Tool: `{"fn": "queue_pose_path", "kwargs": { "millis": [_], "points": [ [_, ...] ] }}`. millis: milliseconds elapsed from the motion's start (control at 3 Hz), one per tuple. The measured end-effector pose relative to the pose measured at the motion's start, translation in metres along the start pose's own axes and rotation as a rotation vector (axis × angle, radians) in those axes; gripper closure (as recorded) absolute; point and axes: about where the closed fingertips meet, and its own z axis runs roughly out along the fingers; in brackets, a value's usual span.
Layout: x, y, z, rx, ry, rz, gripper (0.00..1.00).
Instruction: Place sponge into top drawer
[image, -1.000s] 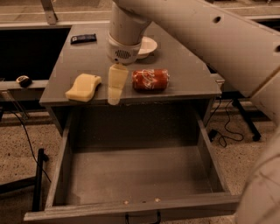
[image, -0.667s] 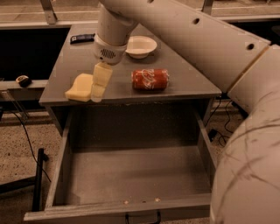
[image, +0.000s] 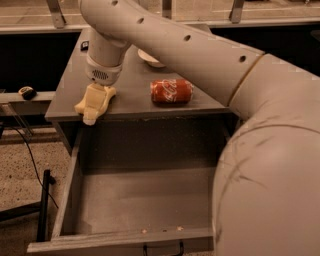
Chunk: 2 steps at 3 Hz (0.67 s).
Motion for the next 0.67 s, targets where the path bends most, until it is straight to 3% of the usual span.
{"fn": "queue_pose_path", "kwargs": {
  "millis": [333, 667],
  "points": [
    [0.0032, -0.0002, 0.0253, -0.021, 0.018, 0.024, 0.27],
    [0.0, 0.0015, 0.0312, -0.043, -0.003, 0.011, 0.5]
  ]
}}
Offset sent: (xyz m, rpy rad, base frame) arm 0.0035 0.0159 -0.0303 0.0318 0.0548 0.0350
